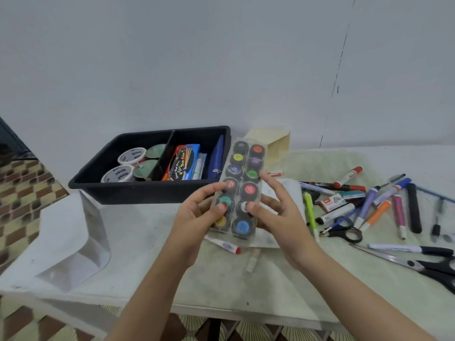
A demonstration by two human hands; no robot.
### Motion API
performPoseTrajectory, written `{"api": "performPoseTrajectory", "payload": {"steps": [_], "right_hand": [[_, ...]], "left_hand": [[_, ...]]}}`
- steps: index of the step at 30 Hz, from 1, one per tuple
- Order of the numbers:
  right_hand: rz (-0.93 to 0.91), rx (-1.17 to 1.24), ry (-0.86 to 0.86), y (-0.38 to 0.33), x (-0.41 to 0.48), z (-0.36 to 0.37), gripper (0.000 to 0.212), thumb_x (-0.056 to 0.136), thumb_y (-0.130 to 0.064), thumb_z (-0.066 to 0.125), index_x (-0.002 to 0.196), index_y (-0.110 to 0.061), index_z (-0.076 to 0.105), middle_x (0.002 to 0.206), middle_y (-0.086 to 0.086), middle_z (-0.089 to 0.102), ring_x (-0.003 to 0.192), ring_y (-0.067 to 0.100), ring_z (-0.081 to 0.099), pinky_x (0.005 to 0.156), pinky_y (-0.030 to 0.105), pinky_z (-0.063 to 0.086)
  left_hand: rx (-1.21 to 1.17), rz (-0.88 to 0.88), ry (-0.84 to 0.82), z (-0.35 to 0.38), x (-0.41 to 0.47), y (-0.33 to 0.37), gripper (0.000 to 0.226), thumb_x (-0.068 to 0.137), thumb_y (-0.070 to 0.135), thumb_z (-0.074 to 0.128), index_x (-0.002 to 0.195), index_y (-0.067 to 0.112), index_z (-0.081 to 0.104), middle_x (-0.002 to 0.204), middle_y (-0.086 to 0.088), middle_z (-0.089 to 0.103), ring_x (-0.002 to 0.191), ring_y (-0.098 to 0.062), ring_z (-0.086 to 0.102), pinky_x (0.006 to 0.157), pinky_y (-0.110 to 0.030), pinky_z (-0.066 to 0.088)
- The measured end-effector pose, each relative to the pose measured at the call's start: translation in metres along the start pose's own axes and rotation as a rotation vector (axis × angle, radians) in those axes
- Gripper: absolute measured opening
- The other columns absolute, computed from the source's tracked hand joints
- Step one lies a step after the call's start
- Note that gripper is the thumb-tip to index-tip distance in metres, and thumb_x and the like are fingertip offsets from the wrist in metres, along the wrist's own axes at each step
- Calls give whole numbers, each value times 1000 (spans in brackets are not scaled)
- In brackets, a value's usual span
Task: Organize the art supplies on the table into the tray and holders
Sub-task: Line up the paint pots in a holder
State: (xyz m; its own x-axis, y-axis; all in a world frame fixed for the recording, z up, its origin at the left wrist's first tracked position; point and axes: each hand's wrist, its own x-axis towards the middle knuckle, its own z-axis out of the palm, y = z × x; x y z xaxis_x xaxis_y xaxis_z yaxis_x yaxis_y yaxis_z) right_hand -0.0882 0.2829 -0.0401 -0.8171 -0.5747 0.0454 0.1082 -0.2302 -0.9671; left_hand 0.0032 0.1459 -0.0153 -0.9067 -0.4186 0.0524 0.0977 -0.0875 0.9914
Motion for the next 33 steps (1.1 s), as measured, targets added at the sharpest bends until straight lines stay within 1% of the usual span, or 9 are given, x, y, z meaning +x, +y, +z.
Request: {"api": "performPoseTrajectory", "payload": {"steps": [3, 6, 8, 11, 15, 20, 24, 27, 33], "right_hand": [[38, 41, 6, -1, 26, 18, 59, 85, 0, 63, 133, -30, 47, 109, 14, 68, 97, 26, 67, 72, 34, 57], [76, 26, 2, -6, 52, 35, 58, 86, -1, 62, 135, -27, 46, 102, 12, 70, 77, 18, 69, 62, 25, 55], [108, -3, -4, -7, 70, 47, 59, 86, -1, 62, 137, -25, 45, 98, 8, 69, 63, 8, 66, 52, 20, 49], [147, -93, -6, -4, 99, 64, 62, 86, -4, 63, 140, -25, 42, 101, 4, 67, 57, 3, 62, 50, 19, 46], [166, -164, -23, -1, 135, 82, 64, 88, -5, 62, 144, -23, 36, 115, 7, 63, 68, 11, 63, 54, 21, 49], [206, -220, -55, 15, 176, 103, 67, 87, -3, 60, 146, -22, 33, 121, 11, 61, 84, 25, 67, 71, 36, 58], [229, -221, -51, 27, 197, 114, 65, 89, -5, 59, 146, -21, 33, 124, 12, 59, 88, 23, 67, 63, 30, 56], [191, -320, -58, 34, 205, 119, 68, 87, -4, 61, 146, -23, 32, 136, 6, 52, 111, 23, 59, 86, 35, 53], [138, -533, -57, 46, 211, 126, 63, 88, -11, 61, 145, -18, 34, 138, 2, 51, 121, 18, 53, 98, 31, 46]], "left_hand": [[110, 23, -63, -25, 15, 11, 33, 87, 4, 55, 115, 21, 60, 100, -2, 72, 85, -17, 67, 69, -25, 57], [319, 51, -140, -53, 34, 25, 35, 90, 21, 53, 122, 34, 55, 106, 16, 67, 91, 4, 63, 71, -7, 47], [464, 86, -89, -78, 51, 27, 36, 93, 28, 50, 126, 41, 49, 113, 28, 56, 99, 15, 53, 77, -6, 42], [679, 152, 60, -121, 80, 23, 39, 98, 19, 45, 135, 30, 46, 129, 11, 53, 114, -2, 50, 97, -19, 40], [937, 43, 5, -172, 112, 11, 52, 94, 19, 53, 143, 24, 37, 153, 1, 28, 141, -16, 22, 114, -35, 20], [1128, 17, -138, -195, 124, -7, 53, 94, 31, 52, 143, 18, 35, 156, 4, 17, 144, -13, 10, 118, -47, 7], [1154, 71, -100, -196, 123, -10, 59, 94, 34, 52, 146, 18, 28, 155, 7, 17, 144, -7, 7, 118, -45, -1], [1131, 65, -104, -195, 123, -9, 61, 94, 34, 52, 147, 21, 26, 155, 8, 17, 143, -7, 7, 118, -44, -1], [1130, 37, -103, -193, 122, -7, 62, 94, 34, 52, 147, 23, 24, 156, 8, 15, 144, -6, 5, 117, -39, -4]]}}
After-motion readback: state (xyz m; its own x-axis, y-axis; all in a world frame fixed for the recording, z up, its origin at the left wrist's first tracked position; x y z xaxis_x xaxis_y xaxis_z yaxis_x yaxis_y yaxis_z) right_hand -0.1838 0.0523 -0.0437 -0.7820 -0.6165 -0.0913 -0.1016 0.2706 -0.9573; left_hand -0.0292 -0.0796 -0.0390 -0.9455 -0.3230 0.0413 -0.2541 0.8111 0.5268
